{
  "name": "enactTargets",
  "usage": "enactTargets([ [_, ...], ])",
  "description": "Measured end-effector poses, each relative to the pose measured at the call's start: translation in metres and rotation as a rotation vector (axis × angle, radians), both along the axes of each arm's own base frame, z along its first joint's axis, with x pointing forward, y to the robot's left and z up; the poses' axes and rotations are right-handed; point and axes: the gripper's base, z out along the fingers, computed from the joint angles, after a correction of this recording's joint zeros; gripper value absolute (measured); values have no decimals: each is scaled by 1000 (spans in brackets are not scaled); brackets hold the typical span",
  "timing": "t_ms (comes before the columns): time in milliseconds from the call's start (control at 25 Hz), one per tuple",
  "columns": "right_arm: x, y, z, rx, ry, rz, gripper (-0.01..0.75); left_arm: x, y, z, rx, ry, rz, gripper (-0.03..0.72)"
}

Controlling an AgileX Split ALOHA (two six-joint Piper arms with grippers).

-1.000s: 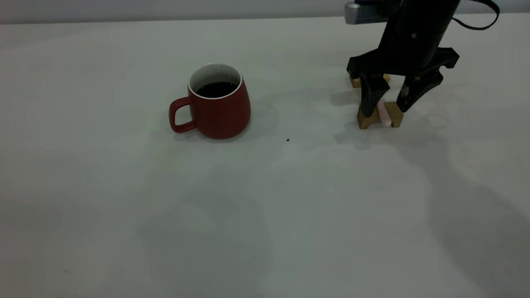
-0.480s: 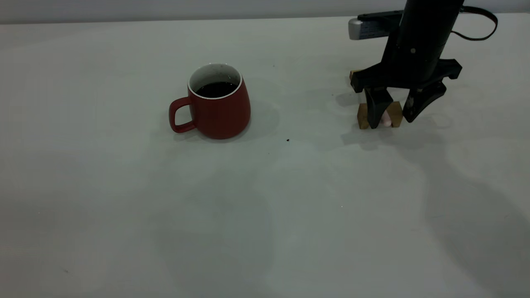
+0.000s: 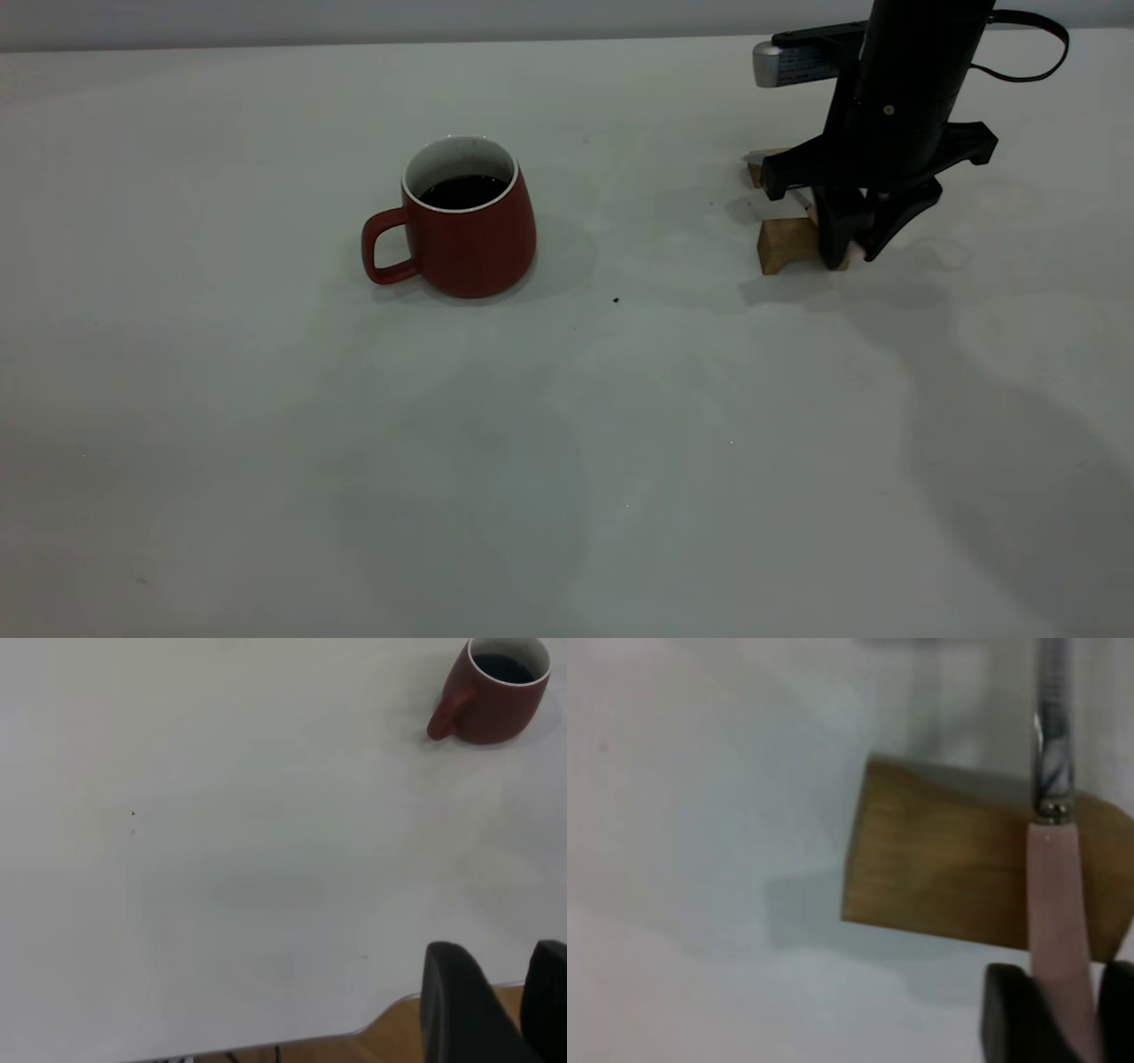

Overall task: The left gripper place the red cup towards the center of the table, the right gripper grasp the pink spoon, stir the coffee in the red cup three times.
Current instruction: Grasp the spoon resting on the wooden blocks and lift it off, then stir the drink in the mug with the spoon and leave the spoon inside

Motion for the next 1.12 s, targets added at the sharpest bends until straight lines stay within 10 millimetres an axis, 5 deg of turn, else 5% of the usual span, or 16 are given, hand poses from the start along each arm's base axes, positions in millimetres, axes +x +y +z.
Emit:
enactTargets([
  [80, 0, -1, 0, -10, -4, 2, 149, 0, 0, 0, 0, 0, 0, 247],
  [320, 2, -4, 9, -40, -19, 8, 147, 0, 0, 0, 0, 0, 0, 247],
  [600, -7, 11, 102, 185, 5, -255, 147, 0, 0, 0, 0, 0, 0, 247],
  [840, -16, 65, 146, 732, 221, -620, 147, 0, 0, 0, 0, 0, 0, 247],
  [1120, -20, 135, 156, 1174, 703, -1216, 147, 0, 0, 0, 0, 0, 0, 247],
])
